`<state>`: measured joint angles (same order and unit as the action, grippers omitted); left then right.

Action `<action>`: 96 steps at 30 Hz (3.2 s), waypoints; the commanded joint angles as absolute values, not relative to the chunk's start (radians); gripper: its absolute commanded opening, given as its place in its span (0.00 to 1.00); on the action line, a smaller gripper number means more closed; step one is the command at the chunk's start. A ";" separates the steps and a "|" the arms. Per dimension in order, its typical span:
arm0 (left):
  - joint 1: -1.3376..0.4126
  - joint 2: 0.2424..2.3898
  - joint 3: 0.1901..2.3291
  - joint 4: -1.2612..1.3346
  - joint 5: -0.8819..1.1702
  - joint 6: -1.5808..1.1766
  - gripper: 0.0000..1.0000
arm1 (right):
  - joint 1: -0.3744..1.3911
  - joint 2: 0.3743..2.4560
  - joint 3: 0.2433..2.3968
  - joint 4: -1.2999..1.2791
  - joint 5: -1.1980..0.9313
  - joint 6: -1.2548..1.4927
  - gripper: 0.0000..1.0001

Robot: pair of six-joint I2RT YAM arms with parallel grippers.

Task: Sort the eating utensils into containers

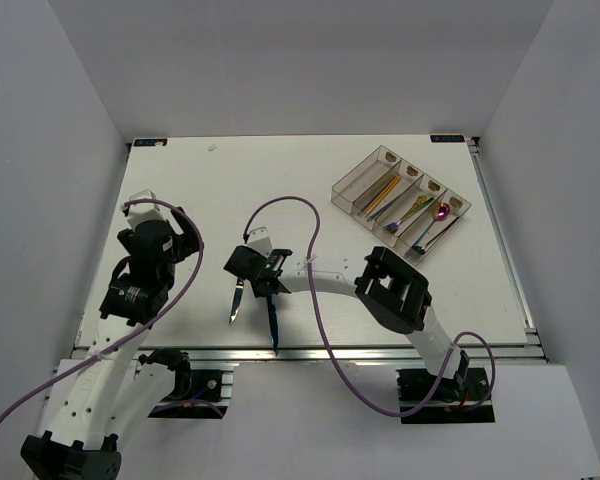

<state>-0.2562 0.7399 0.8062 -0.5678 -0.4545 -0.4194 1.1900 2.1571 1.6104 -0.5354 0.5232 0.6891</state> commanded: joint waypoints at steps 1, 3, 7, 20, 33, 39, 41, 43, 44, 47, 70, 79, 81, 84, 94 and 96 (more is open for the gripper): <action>-0.253 0.724 0.801 -0.563 -0.440 -0.422 0.98 | 1.195 2.174 1.617 -0.586 0.526 0.730 0.38; -0.253 0.723 0.802 -0.563 -0.440 -0.422 0.98 | 1.195 2.171 1.594 -0.583 0.499 0.739 0.36; -0.253 0.718 0.802 -0.563 -0.443 -0.422 0.98 | 1.195 2.183 1.588 -0.615 0.485 0.747 0.36; -0.253 0.703 0.804 -0.569 -0.454 -0.425 0.98 | 1.157 2.258 1.615 -0.715 0.324 0.726 0.33; -0.253 0.677 0.805 -0.572 -0.456 -0.426 0.98 | 1.109 2.348 1.683 -0.862 0.319 0.689 0.31; -0.253 0.666 0.802 -0.568 -0.448 -0.426 0.98 | 1.103 2.379 1.647 -0.821 0.265 0.677 0.00; -0.253 0.666 0.802 -0.569 -0.445 -0.425 0.98 | 1.103 2.370 1.652 -0.822 0.275 0.676 0.00; -0.253 0.663 0.802 -0.568 -0.443 -0.425 0.98 | 1.103 2.347 1.651 -0.810 0.290 0.681 0.00; -0.253 0.660 0.802 -0.566 -0.443 -0.425 0.98 | 1.103 2.312 1.649 -0.805 0.294 0.681 0.00; -0.255 0.663 0.802 -0.566 -0.442 -0.425 0.98 | 1.101 2.237 1.652 -0.793 0.331 0.681 0.00; -0.253 0.672 0.801 -0.565 -0.446 -0.425 0.98 | 1.062 2.074 1.660 -0.815 0.443 0.667 0.00; -0.253 0.672 0.801 -0.565 -0.446 -0.425 0.98 | 1.048 2.048 1.660 -0.810 0.442 0.655 0.00; -0.253 0.672 0.802 -0.566 -0.448 -0.425 0.98 | 1.039 2.042 1.661 -0.814 0.443 0.650 0.00; -0.253 0.672 0.801 -0.566 -0.446 -0.425 0.98 | 1.020 2.023 1.660 -0.808 0.443 0.644 0.00; -0.253 0.675 0.801 -0.563 -0.445 -0.425 0.98 | 0.858 1.979 1.735 -0.793 0.423 0.583 0.00; -0.253 0.675 0.799 -0.563 -0.443 -0.425 0.98 | 0.819 1.974 1.769 -0.784 0.417 0.571 0.00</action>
